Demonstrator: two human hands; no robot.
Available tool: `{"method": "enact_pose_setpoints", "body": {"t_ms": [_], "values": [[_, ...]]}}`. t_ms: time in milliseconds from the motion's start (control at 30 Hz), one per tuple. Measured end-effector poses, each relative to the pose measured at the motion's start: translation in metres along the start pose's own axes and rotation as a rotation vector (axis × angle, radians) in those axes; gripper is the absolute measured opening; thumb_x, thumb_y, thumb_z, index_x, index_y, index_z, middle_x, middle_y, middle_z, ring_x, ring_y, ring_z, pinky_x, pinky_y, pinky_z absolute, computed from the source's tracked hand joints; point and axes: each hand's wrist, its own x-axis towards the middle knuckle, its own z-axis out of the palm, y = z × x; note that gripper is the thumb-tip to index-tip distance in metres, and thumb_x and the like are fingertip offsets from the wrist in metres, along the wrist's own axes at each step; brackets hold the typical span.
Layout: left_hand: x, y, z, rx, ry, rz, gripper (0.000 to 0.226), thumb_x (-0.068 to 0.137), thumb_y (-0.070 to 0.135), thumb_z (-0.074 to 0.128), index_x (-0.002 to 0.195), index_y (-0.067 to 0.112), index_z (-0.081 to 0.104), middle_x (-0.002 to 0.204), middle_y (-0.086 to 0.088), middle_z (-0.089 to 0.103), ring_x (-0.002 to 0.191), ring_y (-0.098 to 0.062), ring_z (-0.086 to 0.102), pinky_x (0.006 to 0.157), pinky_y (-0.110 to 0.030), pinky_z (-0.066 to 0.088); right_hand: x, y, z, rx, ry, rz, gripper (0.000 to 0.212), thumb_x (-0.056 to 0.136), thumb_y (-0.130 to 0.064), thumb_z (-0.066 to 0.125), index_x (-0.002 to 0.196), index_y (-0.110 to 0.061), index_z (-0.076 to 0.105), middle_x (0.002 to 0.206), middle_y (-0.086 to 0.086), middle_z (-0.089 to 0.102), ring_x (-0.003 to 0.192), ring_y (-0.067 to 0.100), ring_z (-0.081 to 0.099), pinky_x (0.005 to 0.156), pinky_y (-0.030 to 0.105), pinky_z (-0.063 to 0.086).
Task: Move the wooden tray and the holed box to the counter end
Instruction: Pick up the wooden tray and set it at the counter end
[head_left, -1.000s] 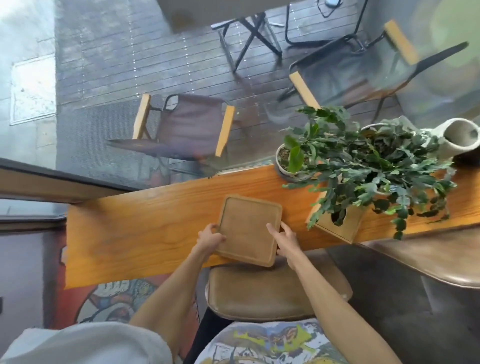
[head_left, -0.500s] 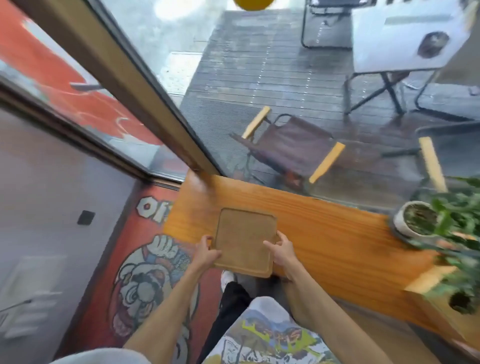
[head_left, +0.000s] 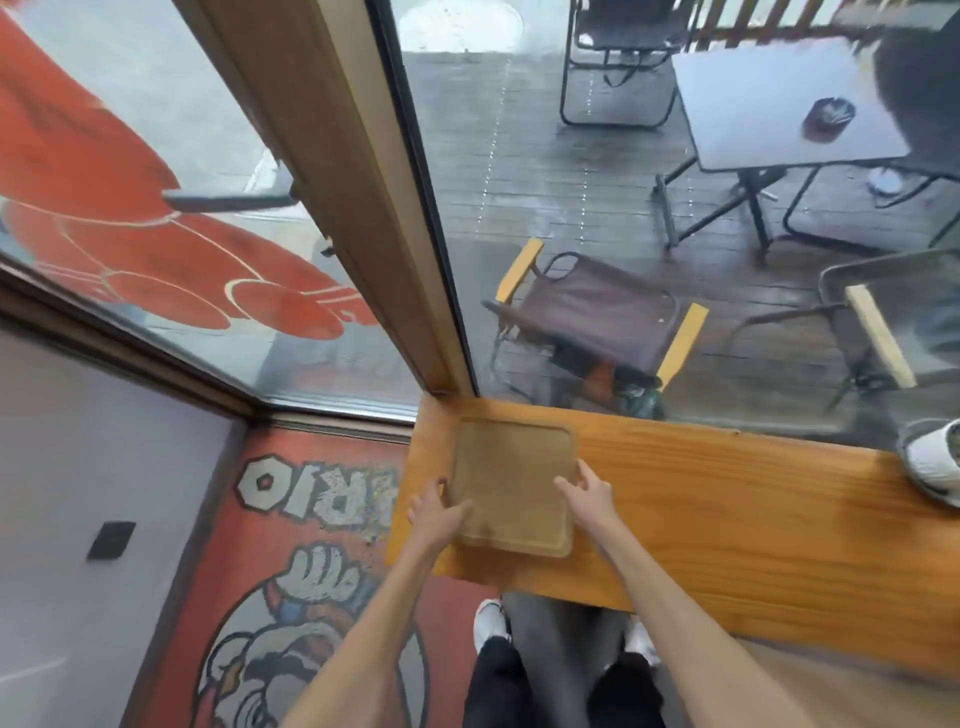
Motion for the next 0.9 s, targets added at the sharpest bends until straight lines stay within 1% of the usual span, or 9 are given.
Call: {"method": "enact_pose_setpoints", "body": {"t_ms": [100,333,433,533,567,633,700,800,900], "values": [[0.031,-0.001,0.01,0.009,-0.015,0.043,0.063,0.091,0.026,0.068,0.148,0.017,0.044,0.142,-0.023,0.041,0.137,-0.04,0.036,0.117,-0.046,0.035,0.021,0.007,0.001,-0.019,0.074,0.002,0.071,0.097,-0.035,0.058,0.159,-0.017,0.028,0.118,0.005,0.035,0.103,0.021,0.042,0.083,0.034,0.037],[0.066,-0.007,0.024,0.074,-0.113,0.117,0.064,0.092,0.026,0.066,0.15,0.021,0.042,0.143,-0.019,0.037,0.137,-0.039,0.036,0.114,-0.044,0.034,0.046,0.028,-0.005,-0.012,0.11,0.031,0.071,0.098,-0.031,0.058,0.159,-0.015,0.027,0.13,0.014,0.047,0.118,0.029,0.051,0.091,0.038,0.04],[0.074,-0.014,0.024,0.12,-0.133,0.205,0.063,0.092,0.024,0.066,0.15,0.026,0.042,0.138,-0.018,0.04,0.133,-0.039,0.04,0.114,-0.045,0.036,0.046,0.033,-0.006,-0.089,0.07,0.0,0.075,0.098,-0.032,0.059,0.16,-0.013,0.021,0.135,0.013,0.045,0.125,0.028,0.048,0.106,0.038,0.041],[0.08,-0.031,0.026,0.346,-0.103,0.355,0.071,0.092,0.04,0.067,0.155,0.037,0.034,0.13,-0.011,0.043,0.128,-0.034,0.043,0.113,-0.045,0.035,0.033,0.049,-0.006,-0.49,0.119,-0.121,0.086,0.096,-0.052,0.054,0.162,-0.021,0.01,0.147,0.01,0.036,0.137,0.029,0.034,0.115,0.041,0.031],[0.083,-0.039,0.026,0.499,-0.082,0.424,0.076,0.091,0.051,0.064,0.157,0.041,0.027,0.131,-0.007,0.042,0.13,-0.03,0.04,0.117,-0.046,0.03,0.027,0.06,-0.006,-0.669,0.135,-0.19,0.091,0.092,-0.065,0.049,0.162,-0.027,0.005,0.153,0.006,0.028,0.143,0.028,0.025,0.119,0.043,0.024],[0.094,-0.055,0.025,0.768,-0.056,0.576,0.084,0.087,0.073,0.05,0.16,0.046,0.018,0.138,-0.004,0.038,0.138,-0.026,0.029,0.126,-0.054,0.008,0.023,0.085,-0.007,-0.945,0.101,-0.34,0.106,0.08,-0.085,0.036,0.16,-0.033,-0.008,0.163,0.001,0.008,0.152,0.027,0.006,0.125,0.049,0.005],[0.106,-0.072,0.022,0.871,0.004,0.738,0.085,0.084,0.083,0.04,0.159,0.044,0.027,0.143,-0.006,0.042,0.141,-0.028,0.027,0.126,-0.061,-0.001,0.024,0.109,-0.008,-1.112,0.09,-0.443,0.119,0.071,-0.094,0.031,0.16,-0.027,-0.01,0.169,0.005,-0.006,0.156,0.028,-0.006,0.124,0.053,-0.007],[0.123,-0.101,0.022,0.863,0.129,0.947,0.078,0.088,0.08,0.043,0.15,0.033,0.05,0.135,-0.006,0.053,0.128,-0.029,0.043,0.121,-0.066,0.015,0.027,0.133,-0.005,-1.131,0.102,-0.485,0.119,0.073,-0.093,0.037,0.161,-0.016,0.016,0.169,0.006,0.013,0.156,0.028,0.015,0.121,0.056,0.012],[0.149,-0.118,0.037,0.85,0.251,1.05,0.079,0.085,0.075,0.055,0.152,0.033,0.048,0.142,-0.006,0.051,0.126,-0.033,0.048,0.122,-0.069,0.018,0.046,0.143,-0.005,-1.05,0.191,-0.567,0.102,0.082,-0.081,0.042,0.161,-0.021,0.017,0.169,0.001,0.017,0.155,0.026,0.024,0.121,0.055,0.02]]}}
